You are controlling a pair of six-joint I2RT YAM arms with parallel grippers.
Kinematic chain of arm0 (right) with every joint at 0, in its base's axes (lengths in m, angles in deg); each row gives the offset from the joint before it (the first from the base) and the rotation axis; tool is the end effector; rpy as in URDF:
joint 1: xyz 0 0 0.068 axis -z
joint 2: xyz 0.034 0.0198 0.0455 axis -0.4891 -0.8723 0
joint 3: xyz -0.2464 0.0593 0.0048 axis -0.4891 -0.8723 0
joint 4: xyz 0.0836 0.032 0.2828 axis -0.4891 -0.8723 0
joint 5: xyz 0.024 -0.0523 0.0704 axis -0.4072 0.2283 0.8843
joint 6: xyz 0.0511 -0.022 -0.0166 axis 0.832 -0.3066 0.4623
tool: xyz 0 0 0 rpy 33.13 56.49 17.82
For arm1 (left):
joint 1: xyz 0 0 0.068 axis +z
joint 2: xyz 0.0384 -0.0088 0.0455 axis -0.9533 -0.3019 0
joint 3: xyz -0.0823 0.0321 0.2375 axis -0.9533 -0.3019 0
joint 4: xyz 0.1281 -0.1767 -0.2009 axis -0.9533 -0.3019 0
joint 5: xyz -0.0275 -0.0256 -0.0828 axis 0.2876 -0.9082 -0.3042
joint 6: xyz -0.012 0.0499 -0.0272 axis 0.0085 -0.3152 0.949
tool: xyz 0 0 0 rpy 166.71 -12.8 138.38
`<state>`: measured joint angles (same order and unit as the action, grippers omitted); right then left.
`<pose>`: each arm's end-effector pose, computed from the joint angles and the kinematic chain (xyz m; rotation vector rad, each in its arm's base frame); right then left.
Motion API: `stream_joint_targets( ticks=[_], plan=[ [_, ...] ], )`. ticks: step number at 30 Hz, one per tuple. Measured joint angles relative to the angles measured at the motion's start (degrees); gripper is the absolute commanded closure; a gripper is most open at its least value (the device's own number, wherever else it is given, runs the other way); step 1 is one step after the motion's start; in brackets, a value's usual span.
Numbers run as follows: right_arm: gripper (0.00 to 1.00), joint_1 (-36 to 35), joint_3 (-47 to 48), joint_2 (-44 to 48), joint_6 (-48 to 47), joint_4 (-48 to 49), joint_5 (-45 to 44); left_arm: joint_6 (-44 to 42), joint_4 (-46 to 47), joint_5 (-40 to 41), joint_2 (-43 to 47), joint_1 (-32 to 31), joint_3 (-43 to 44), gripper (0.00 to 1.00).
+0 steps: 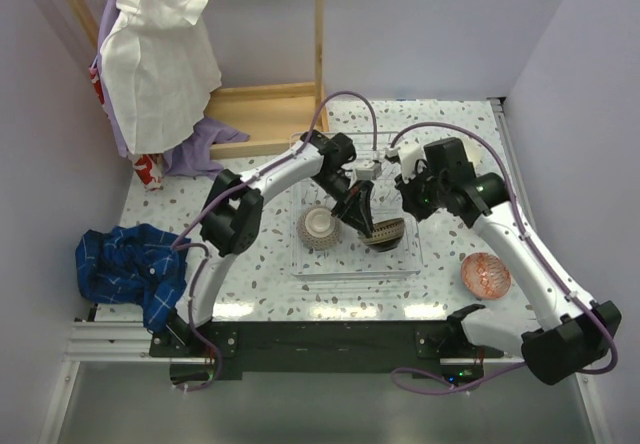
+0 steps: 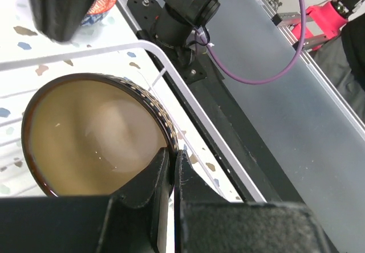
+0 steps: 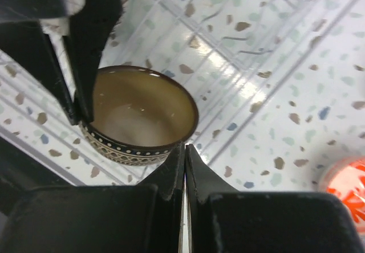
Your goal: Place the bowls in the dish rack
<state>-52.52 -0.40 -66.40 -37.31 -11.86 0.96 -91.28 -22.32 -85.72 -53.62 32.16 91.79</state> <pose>0.2565 0.1172 0.3085 -0.8348 2.3159 0.2690 0.3265 -0.3304 0.1884 1.7184 1.4449 -1.8832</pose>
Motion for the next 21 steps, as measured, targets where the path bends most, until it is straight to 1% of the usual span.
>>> stream_joint_targets(
  ticks=[2,3,5,8,10,12,13,14,16,19,21],
  plan=[
    [1.0,0.02,1.01,1.7,0.17,0.0,-3.21,3.67,3.82,0.35,0.33,-0.04,0.26,1.0],
    [1.0,0.09,1.49,2.6,0.2,-0.02,-4.26,7.96,8.35,1.07,0.61,-0.17,-0.04,1.0],
    [1.0,0.57,3.5,4.83,0.28,-0.44,-6.25,19.19,23.1,2.99,2.56,-0.33,-4.17,1.0],
    [1.0,2.23,6.91,7.65,0.63,-0.92,-8.57,39.93,50.34,7.82,6.88,0.35,-14.36,1.0],
    [1.0,4.46,7.96,9.31,1.09,-0.9,-10.27,52.81,63.67,11.67,7.8,1.38,-17.16,1.0],
    [1.0,6.84,8.0,10.62,1.7,-1.14,-11.78,64.26,74.42,13.55,8.39,2.36,-19.52,1.0],
    [1.0,7.82,8.0,11.1,1.95,-1.49,-12.59,70.9,82.09,15.8,9.49,2.69,-22.8,1.0],
    [1.0,8.72,7.93,11.5,2.25,-1.84,-13.03,77.4,90.29,18.8,11.61,3.06,-27.85,1.0],
    [1.0,9.25,7.23,12.26,2.69,-2.14,-13.81,87.12,100.74,23.54,14.95,3.5,-34.97,1.0],
    [1.0,9.27,5.57,13.11,2.84,-2.69,-13.99,101.37,114.81,29.83,18.67,3.56,-43.47,1.0],
    [1.0,9.29,4.63,13.18,2.82,-2.8,-13.97,109.07,121.13,32.98,19.89,2.86,-46.84,1.0]
  ],
)
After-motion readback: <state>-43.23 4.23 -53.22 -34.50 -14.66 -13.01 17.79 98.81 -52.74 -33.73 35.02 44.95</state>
